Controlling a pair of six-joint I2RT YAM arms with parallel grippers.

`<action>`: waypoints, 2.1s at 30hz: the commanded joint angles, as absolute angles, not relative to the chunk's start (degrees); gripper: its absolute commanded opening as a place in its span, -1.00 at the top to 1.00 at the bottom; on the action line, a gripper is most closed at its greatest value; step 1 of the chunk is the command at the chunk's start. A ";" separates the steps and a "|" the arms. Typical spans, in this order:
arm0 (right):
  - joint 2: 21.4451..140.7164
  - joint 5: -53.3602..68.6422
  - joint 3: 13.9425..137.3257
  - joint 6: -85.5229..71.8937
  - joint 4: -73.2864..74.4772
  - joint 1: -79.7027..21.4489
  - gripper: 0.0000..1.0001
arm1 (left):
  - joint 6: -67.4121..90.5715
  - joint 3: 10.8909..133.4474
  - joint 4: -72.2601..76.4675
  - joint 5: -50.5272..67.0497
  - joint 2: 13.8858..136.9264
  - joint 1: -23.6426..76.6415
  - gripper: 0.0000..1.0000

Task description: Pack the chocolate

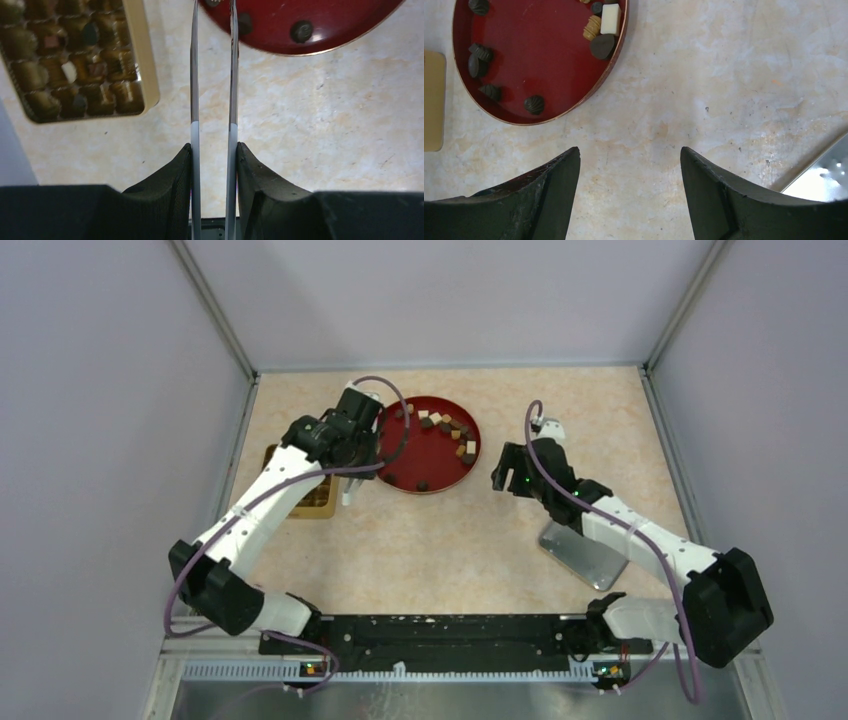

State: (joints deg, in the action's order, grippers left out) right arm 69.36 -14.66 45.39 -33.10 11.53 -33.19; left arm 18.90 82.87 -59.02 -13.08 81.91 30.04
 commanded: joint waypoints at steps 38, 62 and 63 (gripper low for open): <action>71.85 -9.82 46.66 -33.55 6.64 -32.61 -0.42 | 26.02 68.35 -70.32 -18.98 64.98 11.51 0.20; 69.17 -21.94 50.72 -30.42 13.47 -34.72 -0.44 | 13.23 80.99 -54.85 10.32 63.07 15.11 0.89; 68.66 -23.74 51.33 -30.40 14.76 -34.69 -0.47 | 13.72 80.01 -51.76 12.25 62.64 16.64 0.89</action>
State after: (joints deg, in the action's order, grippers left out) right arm 71.96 -15.57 46.30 -31.75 11.68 -34.28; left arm 15.66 82.17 -65.60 -5.08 63.72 13.63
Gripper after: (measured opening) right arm 0.712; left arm 0.262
